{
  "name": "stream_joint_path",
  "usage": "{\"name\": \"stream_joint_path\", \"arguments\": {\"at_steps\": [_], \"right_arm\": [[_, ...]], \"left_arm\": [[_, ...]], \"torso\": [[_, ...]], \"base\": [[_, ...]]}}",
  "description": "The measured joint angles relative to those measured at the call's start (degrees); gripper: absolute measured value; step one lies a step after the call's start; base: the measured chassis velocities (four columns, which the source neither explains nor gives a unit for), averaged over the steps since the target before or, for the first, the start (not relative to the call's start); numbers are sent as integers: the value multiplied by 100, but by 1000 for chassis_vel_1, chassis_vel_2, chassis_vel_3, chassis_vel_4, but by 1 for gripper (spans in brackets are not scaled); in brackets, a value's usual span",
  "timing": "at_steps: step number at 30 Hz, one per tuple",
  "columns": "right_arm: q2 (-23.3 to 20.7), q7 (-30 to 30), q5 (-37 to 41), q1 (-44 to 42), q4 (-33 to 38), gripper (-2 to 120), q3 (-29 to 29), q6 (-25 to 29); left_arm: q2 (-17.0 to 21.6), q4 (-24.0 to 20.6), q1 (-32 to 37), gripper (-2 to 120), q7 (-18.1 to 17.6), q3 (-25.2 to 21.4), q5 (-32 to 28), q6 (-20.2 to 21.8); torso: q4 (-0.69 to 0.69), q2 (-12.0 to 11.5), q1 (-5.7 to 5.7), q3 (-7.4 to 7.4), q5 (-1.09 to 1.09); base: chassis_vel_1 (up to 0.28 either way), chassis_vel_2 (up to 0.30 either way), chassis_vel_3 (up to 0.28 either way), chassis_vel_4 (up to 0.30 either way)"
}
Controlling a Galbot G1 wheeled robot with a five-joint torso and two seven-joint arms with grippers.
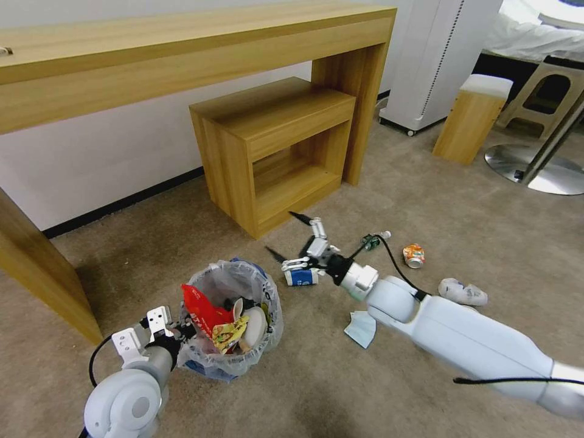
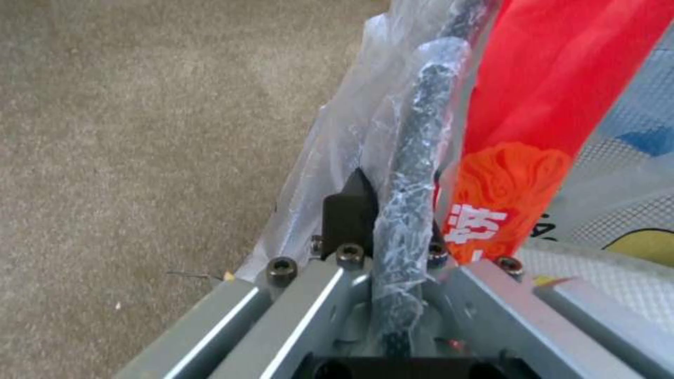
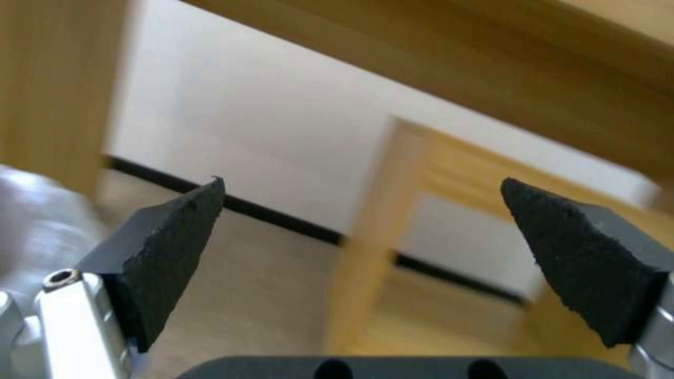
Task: Pick up the trash bin and place the garbage on the floor into it.
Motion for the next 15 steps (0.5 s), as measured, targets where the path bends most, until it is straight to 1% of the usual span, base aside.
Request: {"name": "stream_joint_path", "arguments": {"at_steps": [1, 3, 4, 5, 6, 7, 8, 10, 12, 13, 15], "right_arm": [[0, 0, 0, 0, 0, 100, 0, 0], [-110, 204, 174, -279, 16, 100, 371, -112], [-110, 204, 174, -279, 16, 100, 371, -112], [-154, 295, 233, -396, 16, 100, 534, -154], [-162, 309, 246, -421, 16, 100, 565, -158], [-224, 393, 319, -632, 4, 100, 863, -176], [-224, 393, 319, -632, 4, 100, 863, -176], [-261, 384, 333, -808, -20, 100, 1111, -132], [-252, 345, 155, -1086, -93, 100, 1479, 30], [-252, 345, 155, -1086, -93, 100, 1479, 30], [-243, 352, 66, -1284, -99, 100, 1668, 83]], "left_arm": [[0, 0, 0, 0, 0, 0, 0, 0], [33, 26, -53, 0, -3, 12, -60, 0], [33, 26, -53, 0, -3, 12, -60, 0], [51, 37, -73, 0, -9, 16, -88, 0], [54, 38, -76, 0, -9, 16, -93, 0], [80, 53, -97, 0, -11, 17, -105, -1], [80, 53, -97, 0, -11, 17, -105, -1], [104, 58, -110, 0, -11, 17, -123, 0], [124, 48, -120, 0, -12, -14, -171, 0], [124, 48, -120, 0, -12, -14, -171, 0], [142, 11, -114, 0, -14, -43, -199, 0]], "torso": [[0, 0, 0, 0, 0], [0, 0, 0, 0, 0], [0, 0, 0, 0, 0], [-1, 0, 0, 0, -1], [-1, 0, 0, 0, 0], [-1, 0, 0, 0, 0], [-1, 0, 0, 0, 0], [1, 0, 0, 0, -1], [0, 0, 0, 0, -1], [0, 0, 0, 0, -1], [1, 0, 0, 0, 0]], "base": [[0, 0, 0, 0], [0, 0, 0, 0], [0, 0, 0, 0], [0, 0, 0, 0], [0, 0, 0, 0], [0, 0, 0, 0], [0, 0, 0, 0], [0, 0, 0, 0], [0, 0, 0, 0], [0, 0, 0, 0], [0, 0, 0, 0]]}}
